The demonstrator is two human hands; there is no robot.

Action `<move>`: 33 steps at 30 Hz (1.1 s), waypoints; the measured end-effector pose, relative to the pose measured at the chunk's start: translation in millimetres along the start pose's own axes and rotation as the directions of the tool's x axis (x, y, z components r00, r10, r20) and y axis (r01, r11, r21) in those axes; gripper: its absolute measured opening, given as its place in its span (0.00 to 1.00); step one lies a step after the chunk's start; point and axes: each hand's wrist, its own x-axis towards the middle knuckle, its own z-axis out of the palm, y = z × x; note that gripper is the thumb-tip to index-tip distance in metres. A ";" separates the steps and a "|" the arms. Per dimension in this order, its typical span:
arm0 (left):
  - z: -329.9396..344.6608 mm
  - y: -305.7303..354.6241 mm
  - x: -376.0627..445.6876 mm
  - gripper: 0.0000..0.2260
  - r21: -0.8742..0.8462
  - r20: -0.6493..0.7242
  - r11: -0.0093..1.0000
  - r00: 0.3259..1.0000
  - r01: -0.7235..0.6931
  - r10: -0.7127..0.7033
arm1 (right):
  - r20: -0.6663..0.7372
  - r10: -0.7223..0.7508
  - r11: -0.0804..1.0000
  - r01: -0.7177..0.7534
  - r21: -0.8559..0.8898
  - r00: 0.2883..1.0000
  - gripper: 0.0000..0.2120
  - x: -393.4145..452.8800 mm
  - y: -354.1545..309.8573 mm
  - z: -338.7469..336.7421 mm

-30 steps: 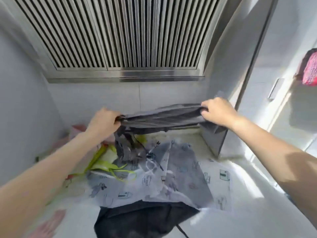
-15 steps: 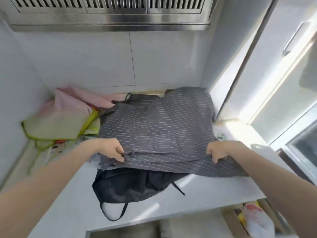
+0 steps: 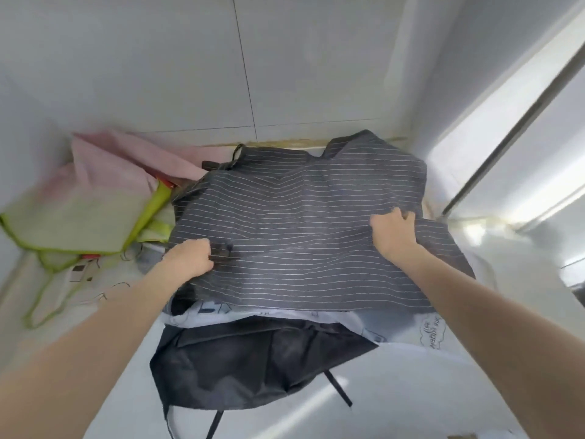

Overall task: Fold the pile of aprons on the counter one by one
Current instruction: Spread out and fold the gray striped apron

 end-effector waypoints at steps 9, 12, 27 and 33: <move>31.4 104.1 -29.0 0.41 -0.071 0.365 0.838 0.768 -0.541 0.527 | -0.142 0.010 0.998 -0.001 0.065 0.990 0.19 5.7 27.8 13.8; 43.3 106.2 -20.2 0.48 0.158 0.456 0.831 0.786 -0.533 0.418 | 0.063 0.287 0.928 -0.293 0.231 0.956 0.23 -14.4 74.0 11.4; 42.6 39.6 -48.7 0.24 -0.050 0.196 0.865 0.845 -0.499 0.498 | 0.210 0.638 0.510 -0.611 0.606 0.741 0.09 -83.3 74.6 45.9; 33.5 25.0 -56.4 0.18 -0.081 0.113 0.912 0.905 -0.402 0.409 | 0.019 0.387 0.720 -0.315 0.618 0.922 0.15 -67.6 38.3 0.5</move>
